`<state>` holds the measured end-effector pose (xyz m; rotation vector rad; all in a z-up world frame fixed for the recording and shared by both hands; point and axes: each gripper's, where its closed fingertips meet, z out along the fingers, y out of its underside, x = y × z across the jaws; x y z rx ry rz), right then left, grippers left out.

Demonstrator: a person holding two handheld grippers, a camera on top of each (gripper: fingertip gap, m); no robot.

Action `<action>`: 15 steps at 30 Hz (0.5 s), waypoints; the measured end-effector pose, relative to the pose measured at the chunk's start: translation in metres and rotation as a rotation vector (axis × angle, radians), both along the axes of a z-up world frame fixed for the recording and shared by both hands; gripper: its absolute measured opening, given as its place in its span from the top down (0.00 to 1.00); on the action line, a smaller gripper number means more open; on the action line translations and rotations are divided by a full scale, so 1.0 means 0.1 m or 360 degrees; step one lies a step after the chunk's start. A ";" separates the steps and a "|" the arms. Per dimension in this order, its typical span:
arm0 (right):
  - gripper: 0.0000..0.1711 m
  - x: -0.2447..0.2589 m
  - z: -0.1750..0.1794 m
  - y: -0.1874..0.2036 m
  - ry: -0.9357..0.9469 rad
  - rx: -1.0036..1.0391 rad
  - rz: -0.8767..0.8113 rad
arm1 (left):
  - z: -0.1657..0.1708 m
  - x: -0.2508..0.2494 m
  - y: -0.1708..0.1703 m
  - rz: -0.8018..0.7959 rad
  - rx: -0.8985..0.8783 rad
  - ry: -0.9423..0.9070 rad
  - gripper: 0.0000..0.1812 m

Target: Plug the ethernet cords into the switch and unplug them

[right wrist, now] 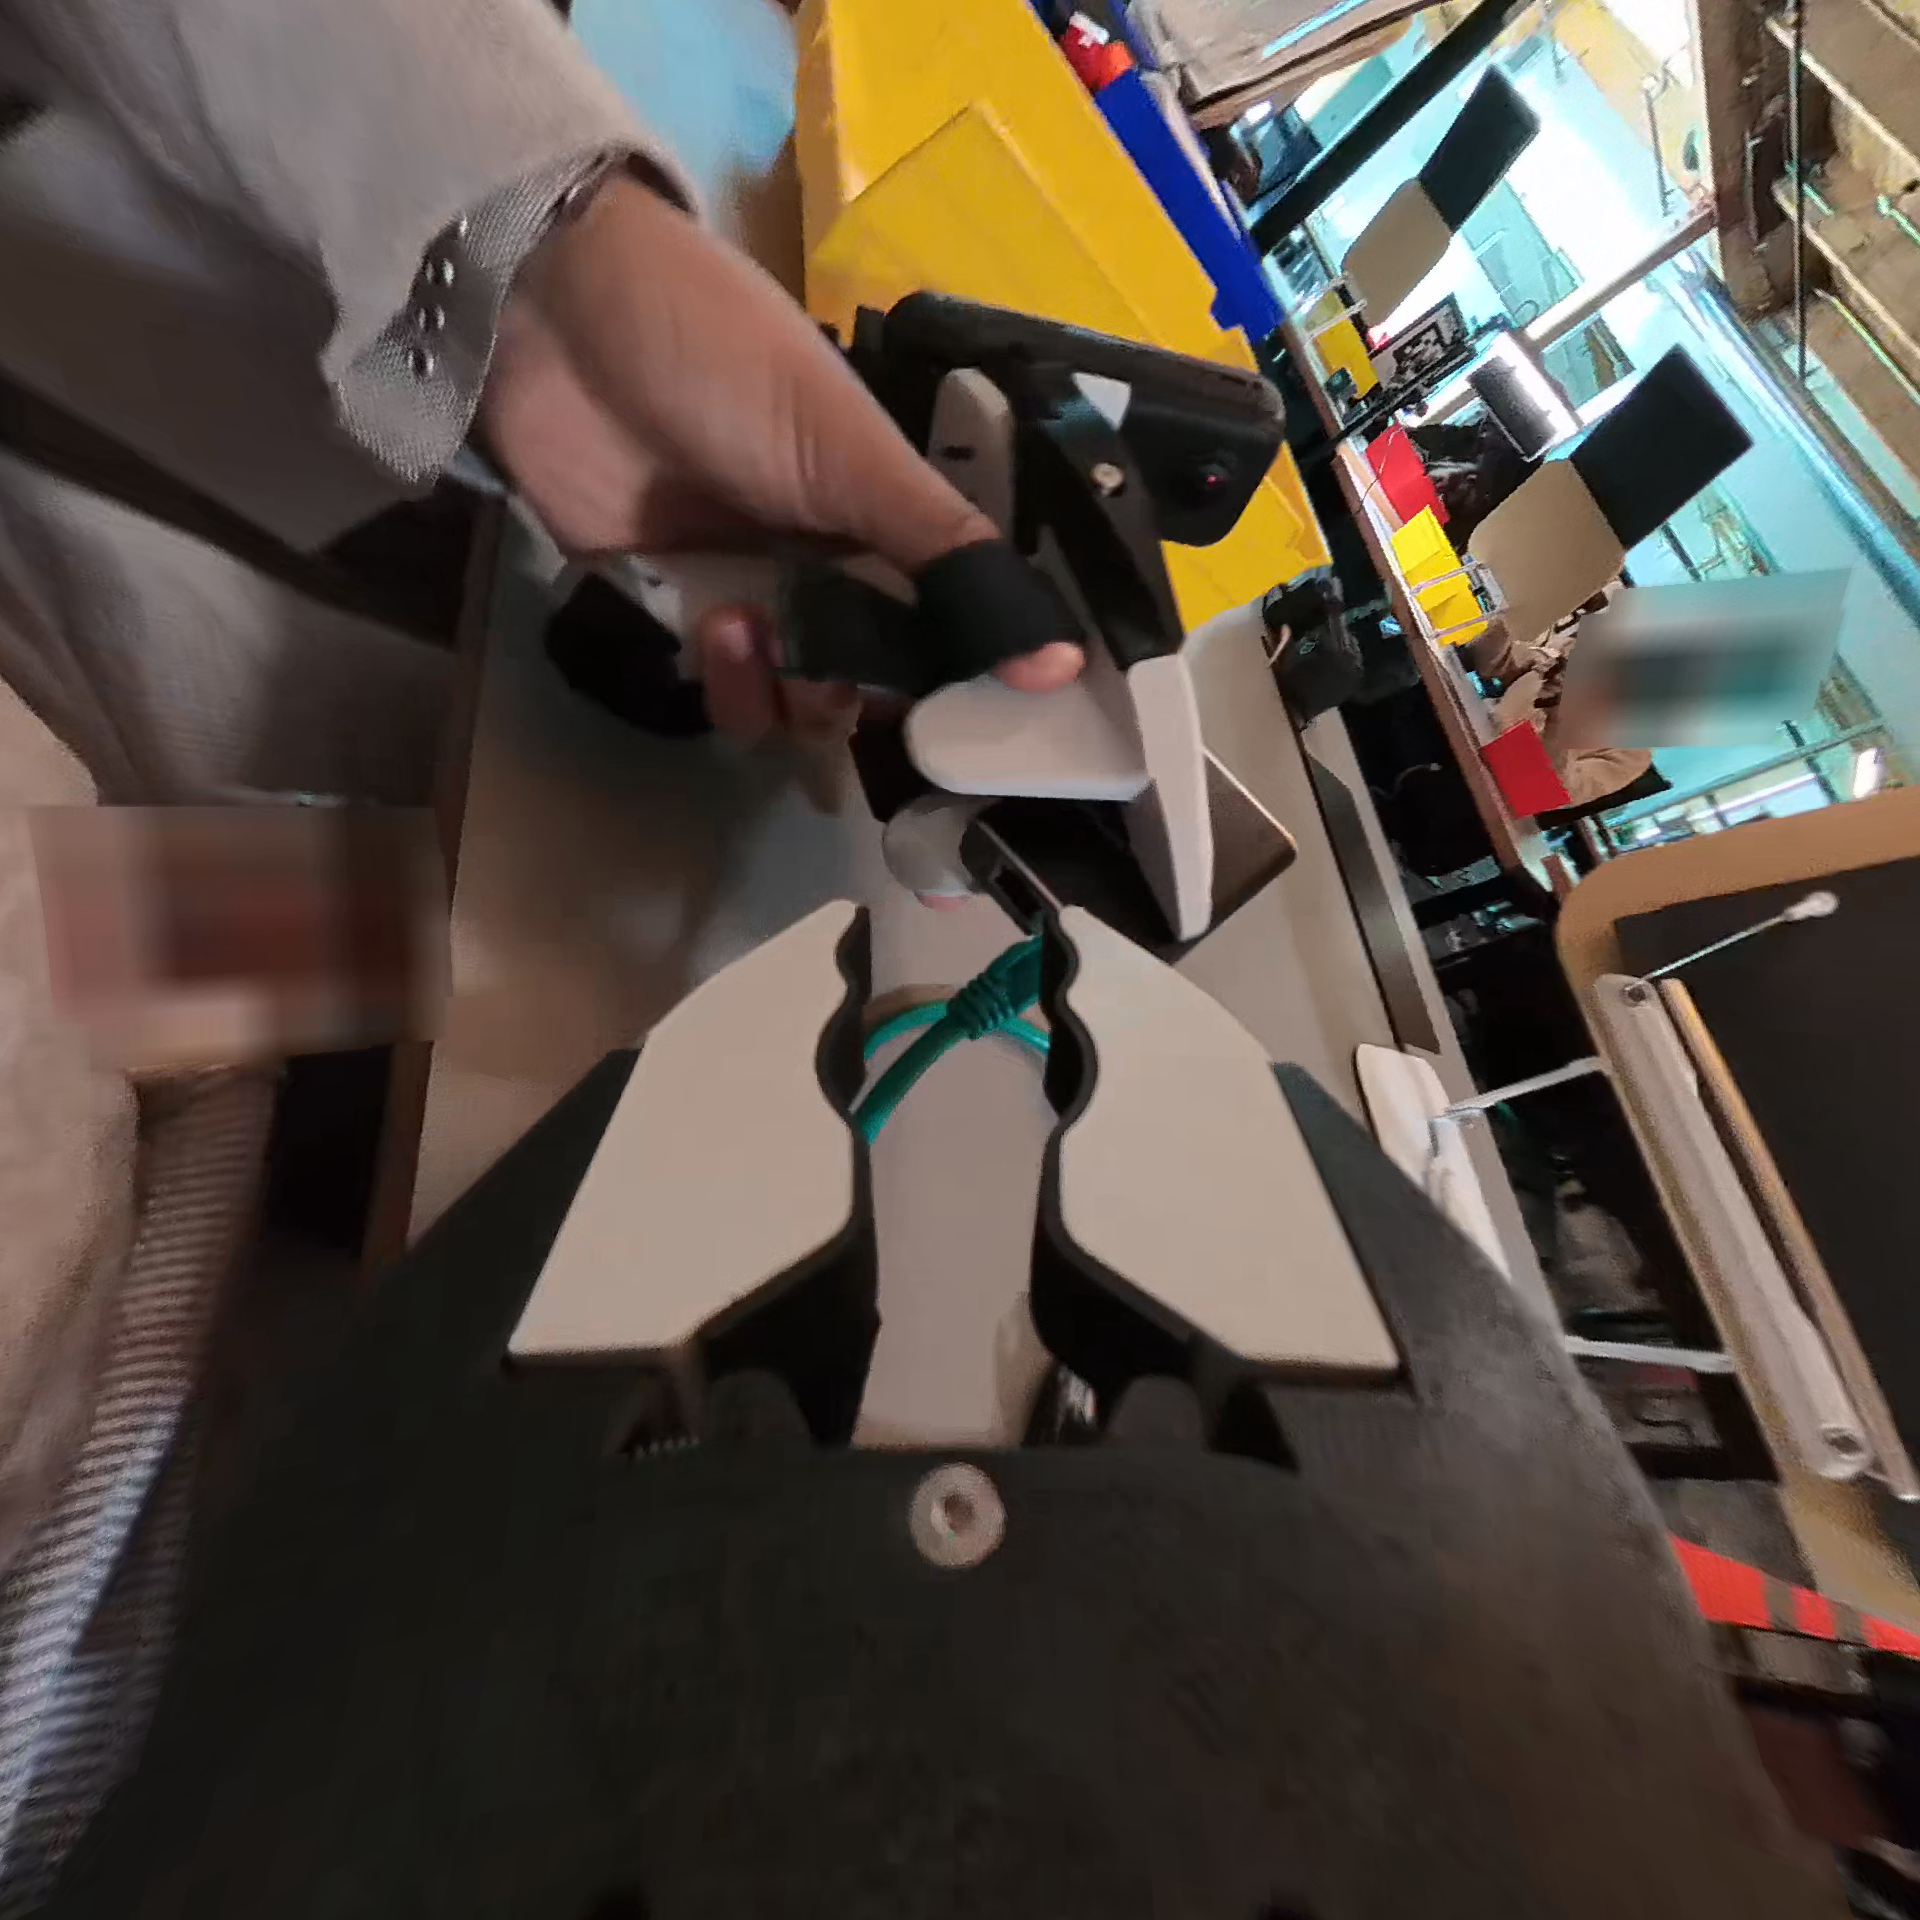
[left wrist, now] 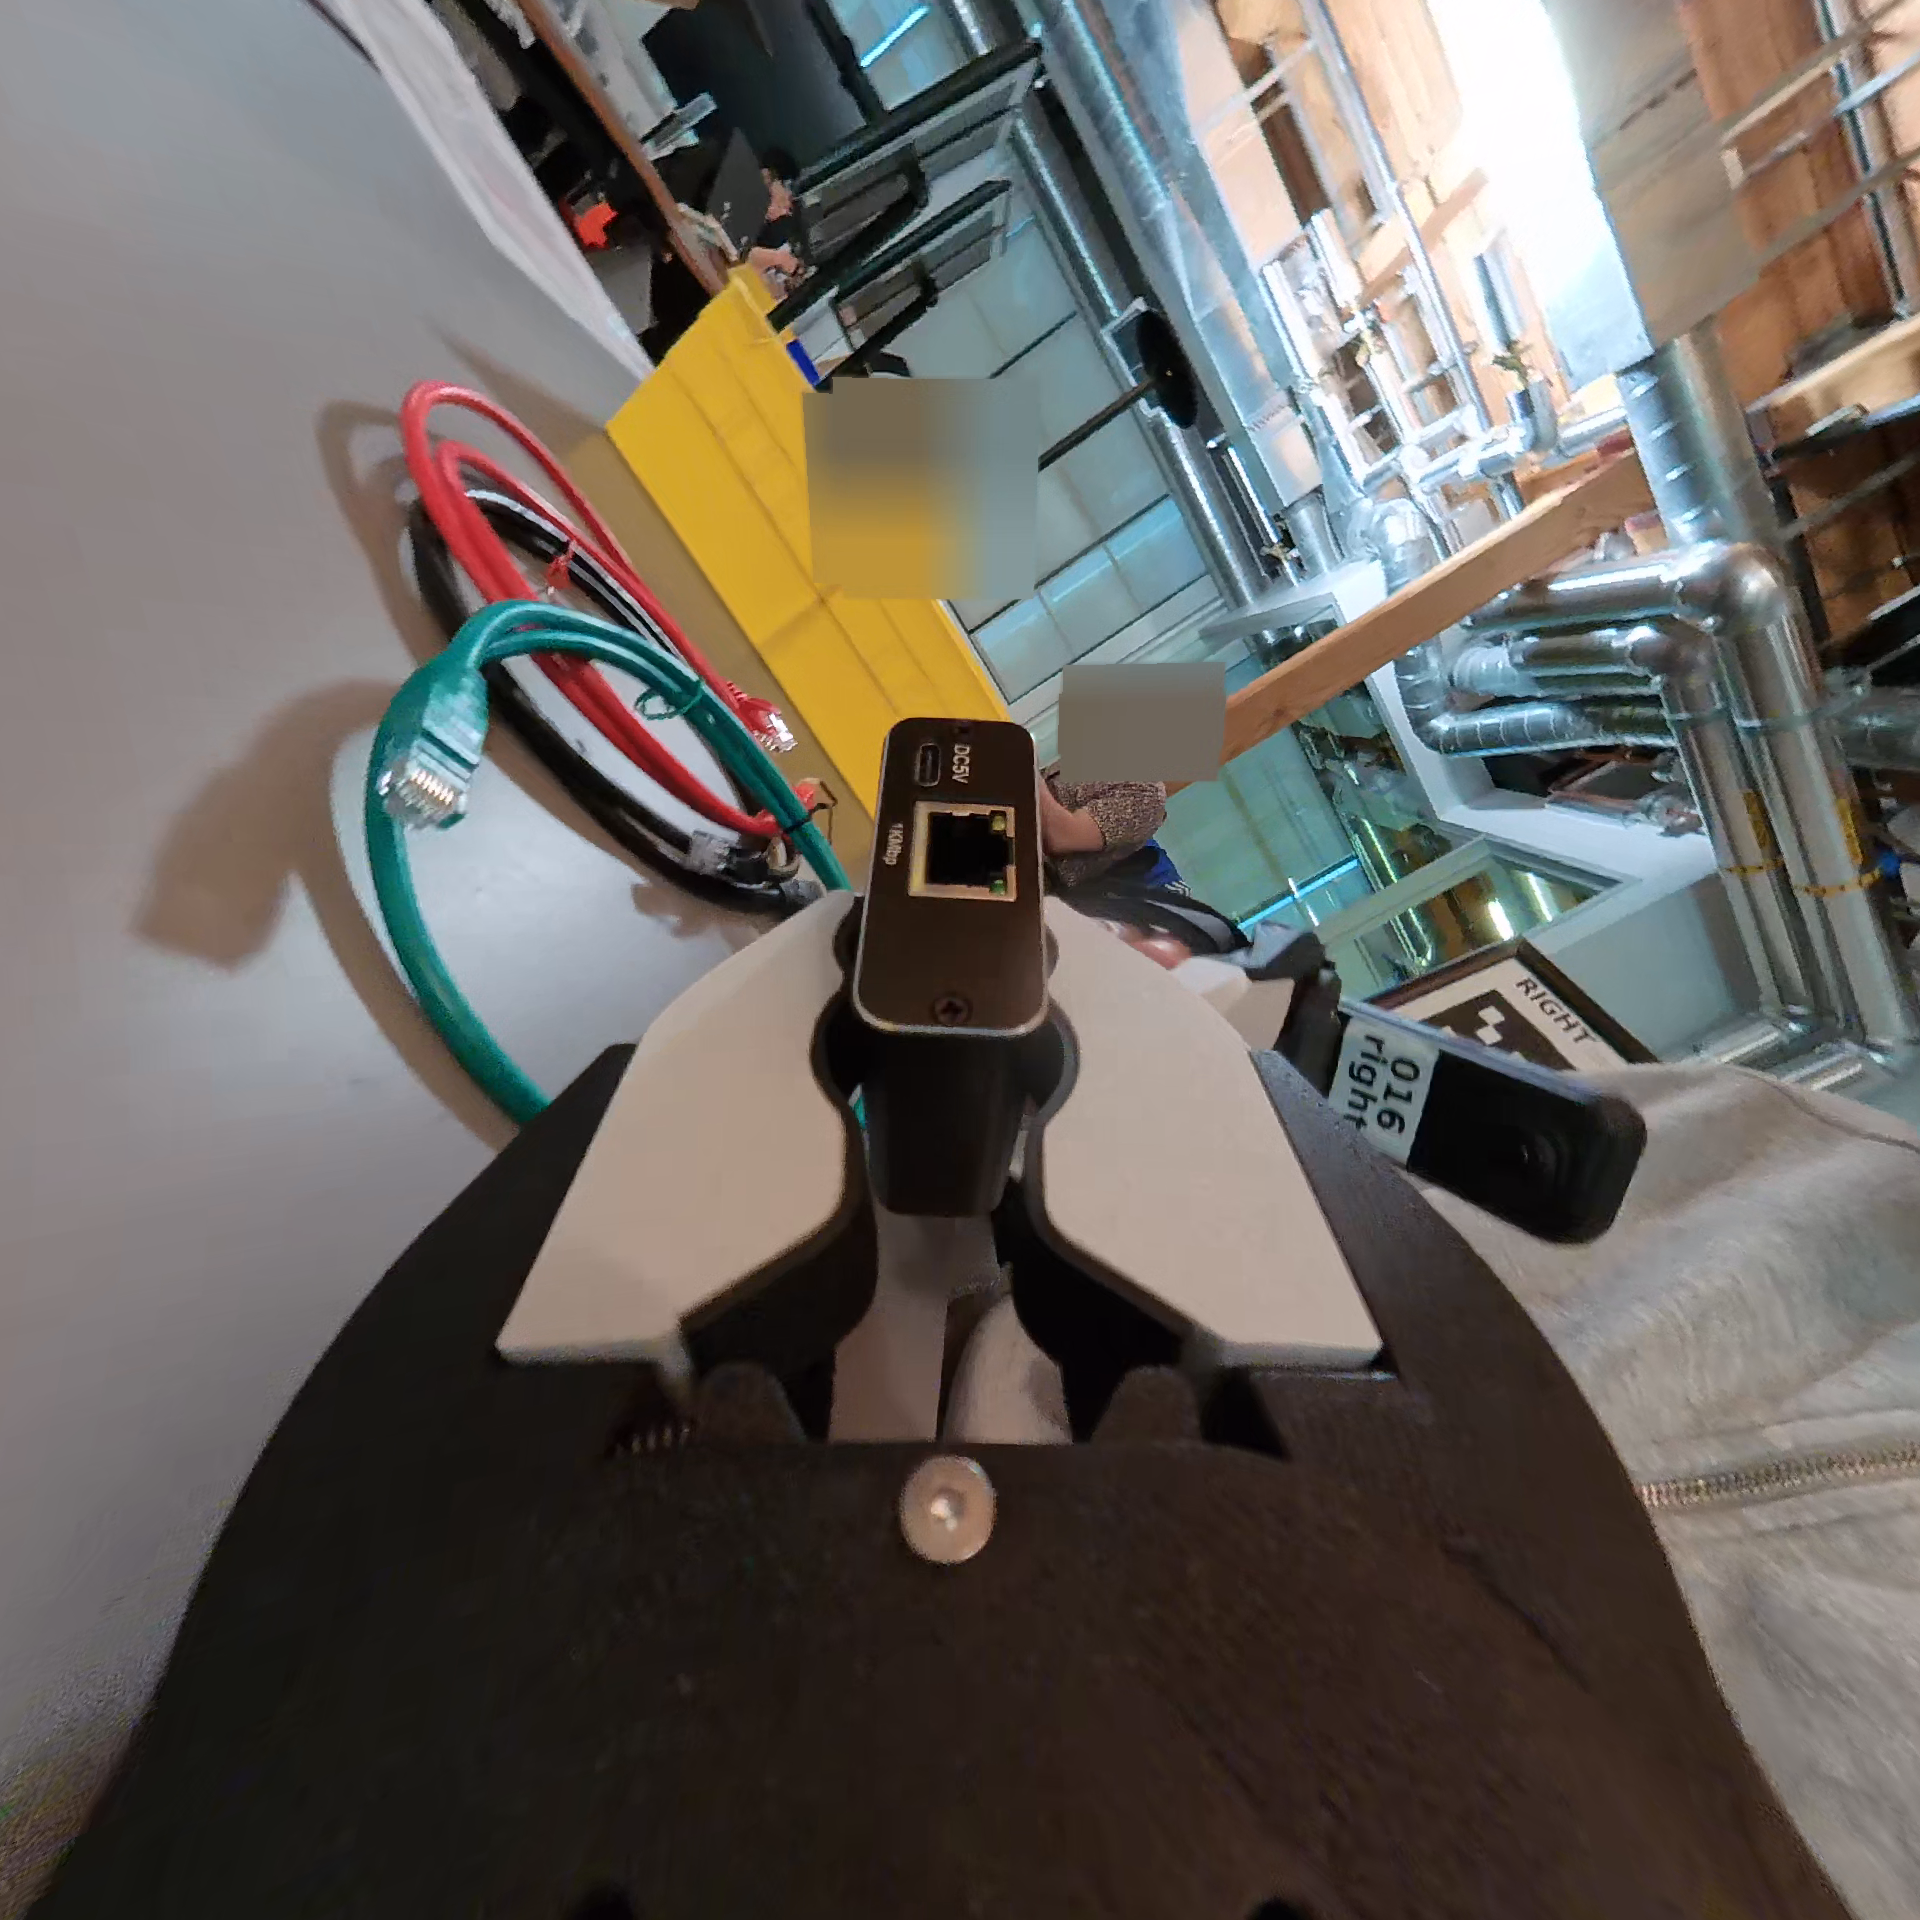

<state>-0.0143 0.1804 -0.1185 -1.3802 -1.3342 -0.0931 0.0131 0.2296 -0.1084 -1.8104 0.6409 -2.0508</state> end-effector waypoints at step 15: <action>0.82 0.16 -0.03 0.19 0.0702 -0.0686 -0.0170 | -0.03 -0.01 0.02 -0.0004 -0.0096 -0.0024 0.86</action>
